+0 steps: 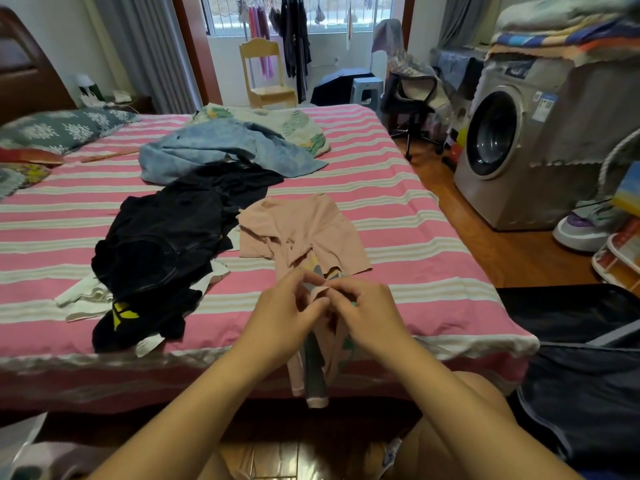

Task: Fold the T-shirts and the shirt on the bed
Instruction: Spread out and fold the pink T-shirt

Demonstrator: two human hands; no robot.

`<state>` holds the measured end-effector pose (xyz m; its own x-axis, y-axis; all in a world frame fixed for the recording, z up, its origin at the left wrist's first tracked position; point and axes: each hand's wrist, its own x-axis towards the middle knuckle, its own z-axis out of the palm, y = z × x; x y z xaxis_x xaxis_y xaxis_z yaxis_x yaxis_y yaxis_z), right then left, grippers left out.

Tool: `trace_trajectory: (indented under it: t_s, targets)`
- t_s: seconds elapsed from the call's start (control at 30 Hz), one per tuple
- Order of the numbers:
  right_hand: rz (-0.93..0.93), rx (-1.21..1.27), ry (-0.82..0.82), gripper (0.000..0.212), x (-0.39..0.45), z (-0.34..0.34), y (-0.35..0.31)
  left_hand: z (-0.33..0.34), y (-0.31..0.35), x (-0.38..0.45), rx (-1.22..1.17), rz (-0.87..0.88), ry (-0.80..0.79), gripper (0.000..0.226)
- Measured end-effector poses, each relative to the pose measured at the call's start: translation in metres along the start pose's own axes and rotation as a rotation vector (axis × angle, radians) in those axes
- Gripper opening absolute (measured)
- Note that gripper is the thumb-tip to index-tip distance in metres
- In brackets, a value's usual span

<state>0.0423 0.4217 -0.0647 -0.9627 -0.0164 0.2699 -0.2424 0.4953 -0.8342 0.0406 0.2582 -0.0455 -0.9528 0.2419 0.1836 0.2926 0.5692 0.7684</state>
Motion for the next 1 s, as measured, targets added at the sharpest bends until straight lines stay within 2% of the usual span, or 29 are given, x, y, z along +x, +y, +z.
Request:
trace_trajectory:
  t_s: [0.1,0.17,0.27,0.33,0.4,0.5,0.57,0.63,0.7,0.8,0.87,0.93,1.0]
  targets:
    - [-0.072,-0.025,0.001,0.015,0.007,-0.004,0.001,-0.012,0.006,0.013,0.248,0.097,0.059,0.009]
    - [-0.076,-0.115,0.043,0.017,0.011,0.002,0.008,-0.016,0.014,0.024,0.264,0.155,0.075,0.011]
    - [0.12,-0.271,0.098,0.029,0.018,0.017,0.03,-0.03,0.031,0.057,0.213,0.182,0.203,0.008]
    - [0.283,-0.375,0.136,0.028,0.031,0.017,0.048,-0.053,0.039,0.092,0.132,0.108,0.334,0.009]
    - [0.36,-0.506,0.176,0.034,0.05,0.006,0.065,-0.09,0.031,0.133,0.03,-0.028,0.472,0.011]
    - [0.409,-0.569,0.276,0.027,0.089,-0.027,0.066,-0.167,0.01,0.174,-0.109,-0.26,0.864,0.011]
    - [0.453,-0.565,0.356,0.021,0.116,-0.059,0.062,-0.216,-0.013,0.176,-0.297,-0.317,1.111,0.006]
    - [0.471,-0.534,0.46,0.021,0.131,-0.089,0.063,-0.246,-0.053,0.164,-0.407,-0.4,1.236,0.014]
    - [0.467,-0.496,0.567,0.022,0.131,-0.107,0.066,-0.24,-0.096,0.136,-0.399,-0.51,1.202,0.022]
    - [0.546,-0.299,0.672,0.021,0.117,-0.1,0.086,-0.187,-0.139,0.076,-0.228,-0.637,1.026,0.017]
    - [0.679,-0.079,0.684,0.028,0.107,-0.089,0.114,-0.141,-0.159,0.035,-0.184,-0.723,0.914,0.016]
    - [0.778,0.039,0.659,0.036,0.093,-0.077,0.139,-0.107,-0.183,0.002,-0.086,-0.766,0.779,0.013]
    - [0.708,-0.017,0.64,0.036,0.07,-0.069,0.136,-0.086,-0.203,-0.021,-0.057,-0.798,0.671,0.013]
